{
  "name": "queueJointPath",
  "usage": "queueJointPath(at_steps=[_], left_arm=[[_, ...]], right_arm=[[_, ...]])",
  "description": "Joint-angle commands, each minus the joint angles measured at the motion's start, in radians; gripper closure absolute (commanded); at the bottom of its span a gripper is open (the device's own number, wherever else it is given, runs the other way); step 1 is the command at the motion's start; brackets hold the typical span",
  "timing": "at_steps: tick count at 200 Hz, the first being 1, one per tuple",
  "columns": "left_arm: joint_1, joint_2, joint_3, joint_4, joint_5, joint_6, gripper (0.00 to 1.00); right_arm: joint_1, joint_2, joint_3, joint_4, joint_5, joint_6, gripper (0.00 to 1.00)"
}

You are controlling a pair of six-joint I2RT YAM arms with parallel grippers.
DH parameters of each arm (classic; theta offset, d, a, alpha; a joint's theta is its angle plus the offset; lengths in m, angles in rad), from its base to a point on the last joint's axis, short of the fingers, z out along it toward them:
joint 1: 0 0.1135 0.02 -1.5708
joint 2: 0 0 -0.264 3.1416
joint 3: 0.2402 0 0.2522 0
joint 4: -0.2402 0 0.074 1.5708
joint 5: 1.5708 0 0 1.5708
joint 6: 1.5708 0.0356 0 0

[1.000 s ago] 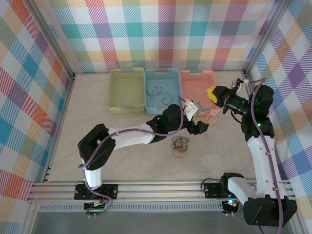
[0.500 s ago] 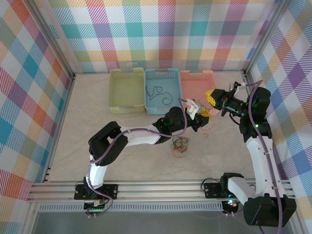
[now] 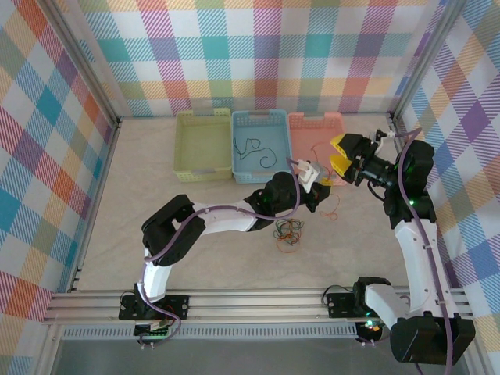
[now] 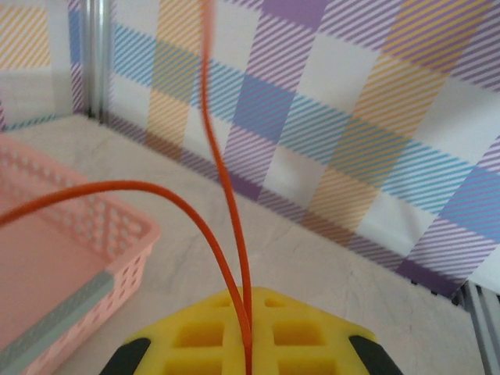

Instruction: Untangle the cables

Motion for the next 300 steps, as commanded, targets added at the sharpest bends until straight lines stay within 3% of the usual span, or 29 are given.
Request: queueJointPath(at_steps=[1, 24, 64, 89, 145, 175, 229, 300], left_arm=[[0.026, -0.095, -0.043, -0.081, -0.037, -0.077, 1.0], [0.088, -0.154, -0.094, -0.12, -0.032, -0.189, 1.0], [0.199, -0.266, -0.092, -0.317, -0.081, -0.268, 1.0], [0.26, -0.33, -0.062, -0.385, -0.073, -0.27, 1.0], [0.357, -0.41, 0.214, -0.662, -0.08, -0.195, 1.0], [0.409, -0.423, 0.319, -0.717, -0.135, -0.195, 1.0], [0.528, -0.335, 0.553, -0.896, -0.217, -0.169, 1.0], [0.711, -0.144, 0.674, -0.924, -0.287, -0.158, 1.0]], right_arm=[[0.0, -0.068, 0.0, -0.061, 0.087, -0.159, 0.09], [0.001, -0.179, -0.071, -0.094, 0.216, -0.297, 0.03], [0.003, -0.431, -0.421, -0.017, 0.428, -0.336, 0.1], [0.004, -0.488, -0.576, -0.008, 0.479, -0.369, 0.14], [0.004, -0.453, -0.718, 0.042, 0.491, -0.435, 0.17], [0.003, -0.433, -0.737, 0.051, 0.482, -0.433, 0.17], [0.005, -0.387, -0.773, 0.118, 0.474, -0.375, 0.17], [0.004, -0.29, -0.764, 0.15, 0.468, -0.349, 0.18]])
